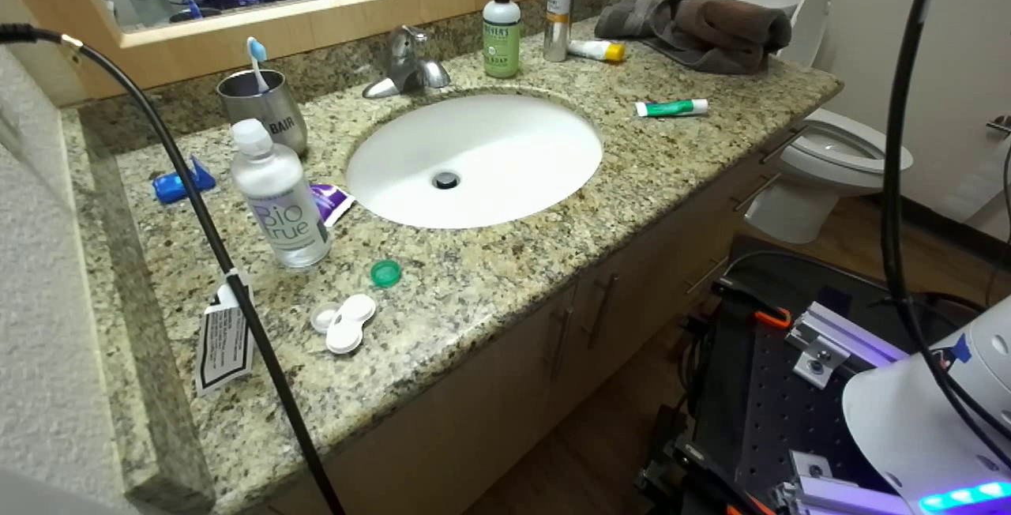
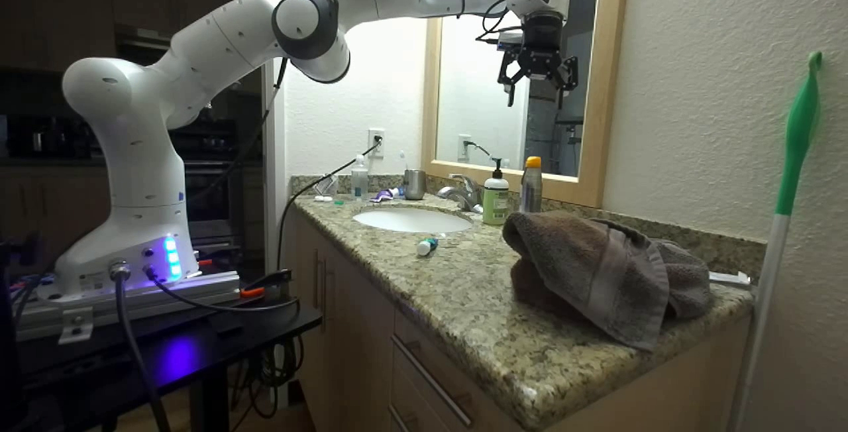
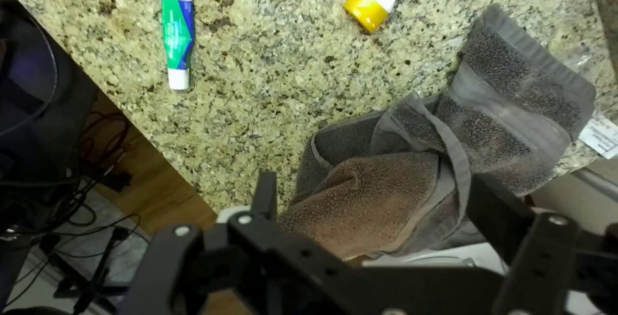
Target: Move the white tube and the blue spray can to the back of the counter
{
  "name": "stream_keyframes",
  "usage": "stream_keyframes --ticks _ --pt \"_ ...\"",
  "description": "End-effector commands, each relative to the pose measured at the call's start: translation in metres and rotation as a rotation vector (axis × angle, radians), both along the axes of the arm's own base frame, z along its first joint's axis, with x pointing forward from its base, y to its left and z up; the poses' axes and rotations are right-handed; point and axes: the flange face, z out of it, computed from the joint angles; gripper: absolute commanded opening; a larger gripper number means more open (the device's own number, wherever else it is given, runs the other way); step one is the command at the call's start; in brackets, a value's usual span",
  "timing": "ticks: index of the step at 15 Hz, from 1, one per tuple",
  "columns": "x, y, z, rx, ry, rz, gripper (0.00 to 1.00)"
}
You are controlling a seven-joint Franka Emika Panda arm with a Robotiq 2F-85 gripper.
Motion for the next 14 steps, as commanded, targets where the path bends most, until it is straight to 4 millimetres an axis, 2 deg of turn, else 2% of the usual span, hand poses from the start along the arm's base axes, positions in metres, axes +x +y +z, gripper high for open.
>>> stream_keyframes --ticks 1,5,6,9,10,14 --pt "-0.010 -0.021 -0.015 -0.029 0.034 0.072 1.00" --pt "-0.015 -0.043 -0.019 -0.127 0.045 0.113 1.00" --pt "-0.013 -0.033 -0.019 -0.075 0.042 0.079 1.00" --pt "-0.013 -0.035 -0.022 -0.082 0.043 0.079 1.00" --pt "-0.009 -0.030 -0.025 -0.060 0.045 0.063 1.00" --pt "-0.005 -0.034 -0.025 -0.075 0.037 0.201 1.00"
